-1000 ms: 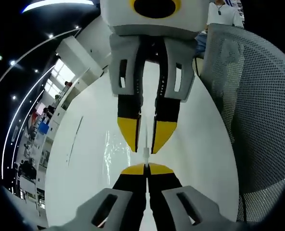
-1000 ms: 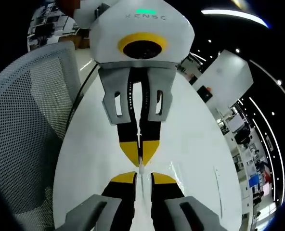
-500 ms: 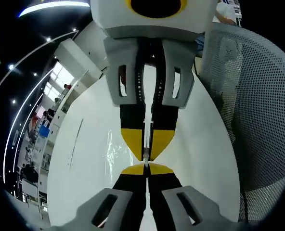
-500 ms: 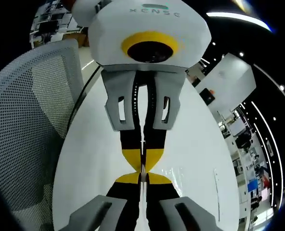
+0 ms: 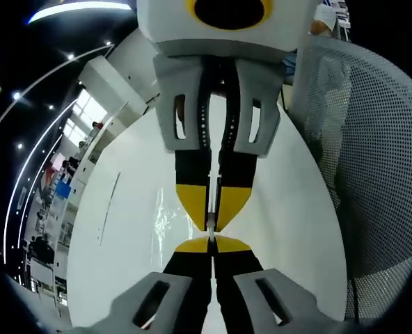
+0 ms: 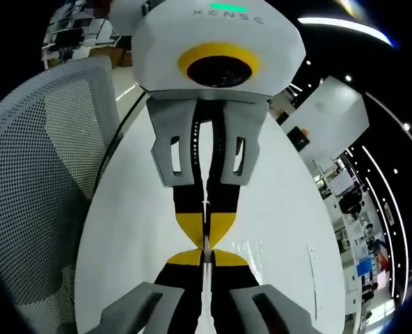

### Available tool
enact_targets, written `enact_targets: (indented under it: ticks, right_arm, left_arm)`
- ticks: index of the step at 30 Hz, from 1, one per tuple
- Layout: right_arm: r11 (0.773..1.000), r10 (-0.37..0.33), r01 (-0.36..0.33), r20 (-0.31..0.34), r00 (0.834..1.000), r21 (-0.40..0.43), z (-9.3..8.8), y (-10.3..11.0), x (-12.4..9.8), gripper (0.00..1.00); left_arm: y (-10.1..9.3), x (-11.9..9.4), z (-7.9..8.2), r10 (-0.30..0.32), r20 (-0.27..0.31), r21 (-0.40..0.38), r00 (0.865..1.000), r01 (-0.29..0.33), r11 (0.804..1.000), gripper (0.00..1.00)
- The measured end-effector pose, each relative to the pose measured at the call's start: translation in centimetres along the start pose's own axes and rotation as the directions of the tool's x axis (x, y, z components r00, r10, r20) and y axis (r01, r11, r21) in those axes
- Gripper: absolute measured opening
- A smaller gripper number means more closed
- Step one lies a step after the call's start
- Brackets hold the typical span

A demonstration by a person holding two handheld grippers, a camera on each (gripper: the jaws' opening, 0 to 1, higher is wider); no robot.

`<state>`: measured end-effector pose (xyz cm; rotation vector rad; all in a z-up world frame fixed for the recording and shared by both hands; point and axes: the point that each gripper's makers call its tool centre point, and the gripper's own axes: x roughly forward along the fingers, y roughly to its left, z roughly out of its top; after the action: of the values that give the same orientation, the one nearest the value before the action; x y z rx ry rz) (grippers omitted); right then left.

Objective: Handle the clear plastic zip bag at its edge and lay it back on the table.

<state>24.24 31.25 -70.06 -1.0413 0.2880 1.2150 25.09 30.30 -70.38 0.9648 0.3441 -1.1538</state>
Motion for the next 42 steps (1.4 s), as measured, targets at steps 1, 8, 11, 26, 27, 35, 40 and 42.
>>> enact_targets:
  ticks: [1,8,11,26,27,35,40,42]
  right_arm:
    - [1.0,0.0,0.0,0.0,1.0,0.003,0.0,0.0,0.0,0.0]
    - [1.0,0.0,0.0,-0.003,1.0,0.013,-0.5,0.0,0.2,0.0]
    - [1.0,0.0,0.0,-0.003,1.0,0.016,-0.5,0.0,0.2,0.0]
    - [1.0,-0.001,0.001,-0.008,1.0,0.031,-0.8,0.2,0.2,0.0]
    - [0.999,0.0,0.001,-0.008,1.0,0.033,-0.8,0.2,0.2,0.0]
    - [0.999,0.0,0.001,-0.014,1.0,0.046,-1.2,0.1,0.2,0.0]
    - [0.999,0.007,-0.006,-0.017,1.0,0.04,-1.1,0.5,0.2,0.0]
    - [0.999,0.009,-0.008,-0.02,1.0,0.037,-1.1,0.5,0.2,0.0]
  left_arm:
    - [0.0,0.0,0.0,0.0,0.001,0.0,1.0,0.0,1.0,0.0]
    - [0.0,0.0,0.1,-0.002,0.004,-0.001,1.0,0.002,1.0,0.0]
    - [-0.1,-0.1,0.1,-0.003,0.007,-0.004,1.0,0.003,1.0,0.0]
    - [0.0,-0.4,0.1,0.002,0.012,-0.014,1.0,-0.002,1.0,0.0]
    - [0.0,-0.4,0.1,0.002,0.013,-0.014,1.0,-0.001,1.0,0.0]
    - [0.0,-0.5,0.2,0.001,0.021,-0.016,1.0,-0.001,1.0,0.0]
    - [-0.4,-0.5,0.1,-0.019,0.023,0.0,1.0,0.019,1.0,0.0]
    - [-0.5,-0.6,0.1,-0.021,0.026,0.009,0.999,0.021,1.0,0.0]
